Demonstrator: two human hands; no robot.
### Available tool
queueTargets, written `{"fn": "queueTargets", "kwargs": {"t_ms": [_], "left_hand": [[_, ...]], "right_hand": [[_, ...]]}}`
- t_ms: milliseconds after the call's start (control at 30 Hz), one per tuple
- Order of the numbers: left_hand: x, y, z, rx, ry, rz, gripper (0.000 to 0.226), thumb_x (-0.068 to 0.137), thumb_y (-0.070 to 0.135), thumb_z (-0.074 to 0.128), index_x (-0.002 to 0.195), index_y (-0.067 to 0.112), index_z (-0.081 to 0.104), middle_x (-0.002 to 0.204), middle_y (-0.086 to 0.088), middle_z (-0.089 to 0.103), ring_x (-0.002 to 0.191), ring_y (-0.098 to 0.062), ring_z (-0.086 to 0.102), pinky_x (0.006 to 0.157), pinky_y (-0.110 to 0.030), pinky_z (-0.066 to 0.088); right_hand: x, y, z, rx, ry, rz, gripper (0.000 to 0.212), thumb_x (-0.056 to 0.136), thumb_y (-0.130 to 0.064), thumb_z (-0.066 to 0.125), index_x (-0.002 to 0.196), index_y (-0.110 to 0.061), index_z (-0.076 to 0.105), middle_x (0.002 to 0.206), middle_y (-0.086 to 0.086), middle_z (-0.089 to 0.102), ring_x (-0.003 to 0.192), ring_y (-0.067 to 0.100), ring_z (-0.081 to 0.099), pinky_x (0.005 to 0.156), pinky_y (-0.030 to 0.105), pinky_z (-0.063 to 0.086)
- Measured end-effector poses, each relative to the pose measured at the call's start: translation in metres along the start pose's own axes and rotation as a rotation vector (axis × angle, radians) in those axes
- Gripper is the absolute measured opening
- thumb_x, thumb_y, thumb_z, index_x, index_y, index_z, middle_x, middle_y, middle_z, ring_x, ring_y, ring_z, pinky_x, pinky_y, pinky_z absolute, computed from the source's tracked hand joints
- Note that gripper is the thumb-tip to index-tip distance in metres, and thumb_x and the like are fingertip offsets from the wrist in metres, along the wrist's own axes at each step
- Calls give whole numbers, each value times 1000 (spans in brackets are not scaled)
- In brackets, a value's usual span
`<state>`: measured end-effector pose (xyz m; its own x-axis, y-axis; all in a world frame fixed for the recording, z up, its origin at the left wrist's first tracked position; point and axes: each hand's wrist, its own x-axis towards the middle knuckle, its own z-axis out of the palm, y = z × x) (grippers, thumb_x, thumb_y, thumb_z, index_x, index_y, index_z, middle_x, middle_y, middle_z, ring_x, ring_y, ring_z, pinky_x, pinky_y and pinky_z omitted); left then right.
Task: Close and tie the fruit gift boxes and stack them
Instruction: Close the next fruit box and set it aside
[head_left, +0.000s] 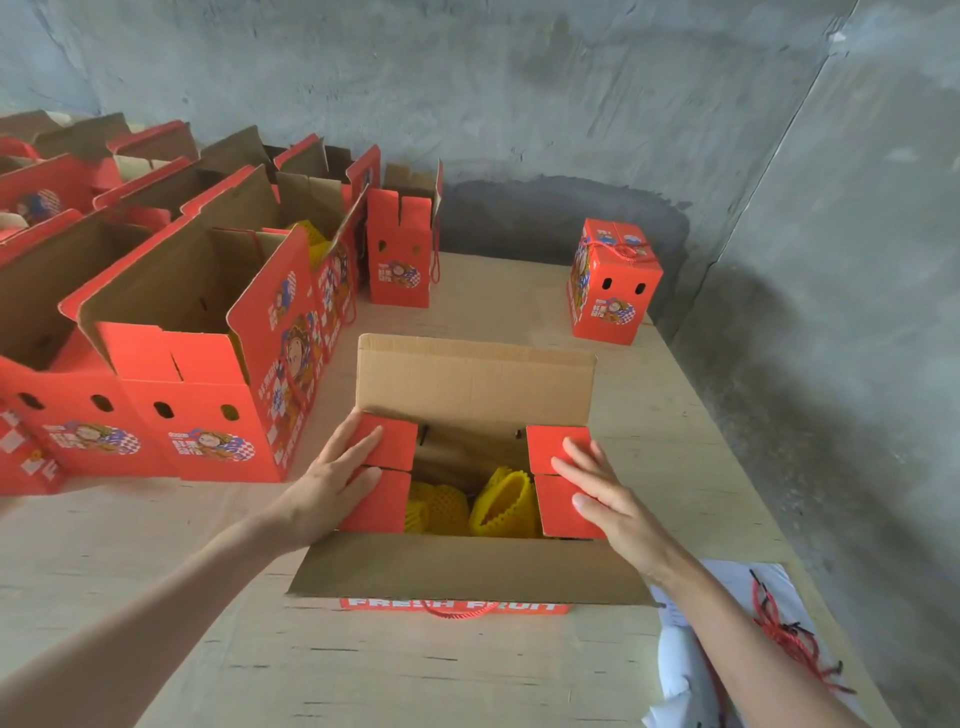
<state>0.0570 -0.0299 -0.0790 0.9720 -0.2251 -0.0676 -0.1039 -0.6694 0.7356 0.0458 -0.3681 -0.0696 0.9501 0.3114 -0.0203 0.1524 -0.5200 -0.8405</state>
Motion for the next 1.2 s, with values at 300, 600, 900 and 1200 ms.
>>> {"fn": "queueTargets", "kwargs": {"t_ms": [300,600,900,1200], "left_hand": [[24,12,-12,28,198,-2,45,83,6,69,126,12,57,159,-6,2,147,-21,2,116,-46,20],[12,5,2,-218,588,-12,68,64,5,86,115,15,43,115,5,45,110,-13,44,93,-29,36],[0,-10,-13,-281,328,139,48,76,-19,49,103,19,62,129,3,55,127,-18,48,106,-37,37],[18,-6,-27,60,157,51,68,67,55,64,124,20,52,144,2,39,132,-19,37,103,-33,37]], "right_hand": [[5,5,0,-128,221,-128,13,85,0,65,88,-12,69,144,-14,40,136,-5,32,106,9,27],[4,1,2,-268,438,-254,17,80,7,69,91,-5,65,104,8,66,101,17,60,90,18,43],[15,-4,-3,59,576,-63,25,99,-10,47,116,-10,65,106,7,65,99,12,60,88,19,44],[27,-1,-15,-271,145,-108,41,96,-11,53,137,-16,50,154,-3,22,142,5,20,113,19,20]]}}
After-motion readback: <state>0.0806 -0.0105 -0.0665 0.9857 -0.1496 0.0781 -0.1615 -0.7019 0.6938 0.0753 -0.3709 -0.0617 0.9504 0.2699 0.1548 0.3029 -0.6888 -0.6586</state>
